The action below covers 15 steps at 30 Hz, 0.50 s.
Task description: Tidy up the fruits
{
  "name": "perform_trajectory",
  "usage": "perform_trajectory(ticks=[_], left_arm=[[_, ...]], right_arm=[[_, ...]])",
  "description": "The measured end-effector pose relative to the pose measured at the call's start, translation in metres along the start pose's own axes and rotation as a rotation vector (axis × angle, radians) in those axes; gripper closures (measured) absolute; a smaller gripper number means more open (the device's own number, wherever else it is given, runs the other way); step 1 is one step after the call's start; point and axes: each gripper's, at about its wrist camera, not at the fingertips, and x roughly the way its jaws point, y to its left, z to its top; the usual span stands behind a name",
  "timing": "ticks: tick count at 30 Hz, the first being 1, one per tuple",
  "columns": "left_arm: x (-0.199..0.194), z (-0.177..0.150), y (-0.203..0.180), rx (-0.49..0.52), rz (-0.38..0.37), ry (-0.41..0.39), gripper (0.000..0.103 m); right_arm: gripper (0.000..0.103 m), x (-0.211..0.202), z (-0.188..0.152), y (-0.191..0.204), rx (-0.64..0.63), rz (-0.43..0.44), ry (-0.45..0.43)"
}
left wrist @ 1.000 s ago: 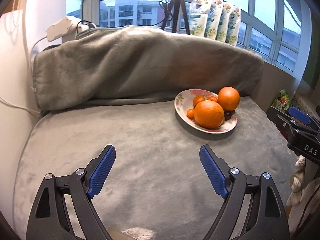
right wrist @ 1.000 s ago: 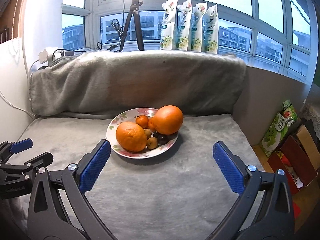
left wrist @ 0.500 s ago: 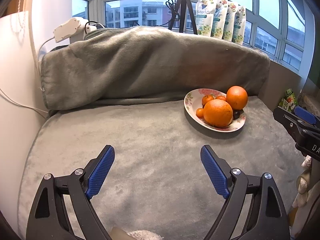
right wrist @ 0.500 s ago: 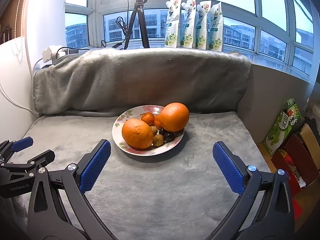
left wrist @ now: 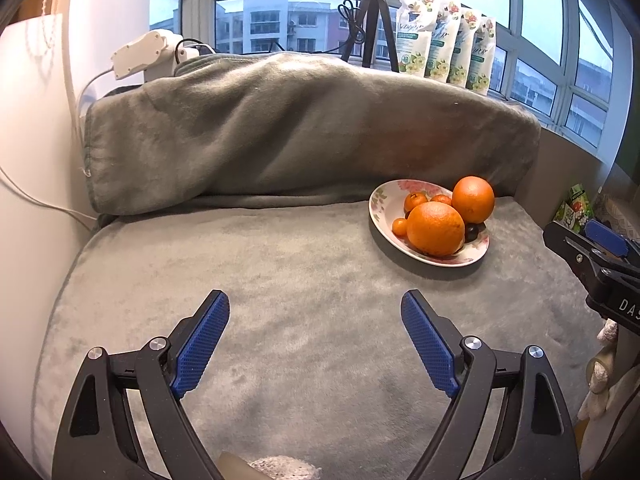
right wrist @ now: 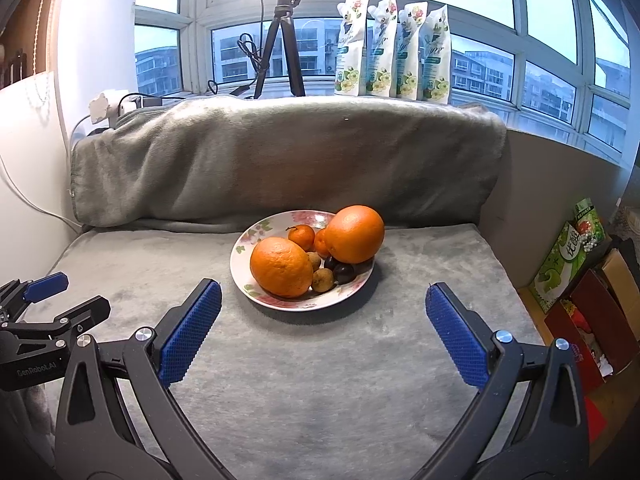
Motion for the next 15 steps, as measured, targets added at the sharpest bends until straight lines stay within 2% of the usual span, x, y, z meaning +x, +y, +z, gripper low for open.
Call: perform_trajectory(ticks=[15], left_arm=[[-0.0014, -0.0009, -0.0002, -0.001, -0.007, 0.001, 0.015]], right_arm=[[0.0, 0.0002, -0.0011, -0.0001, 0.0, 0.005, 0.005]])
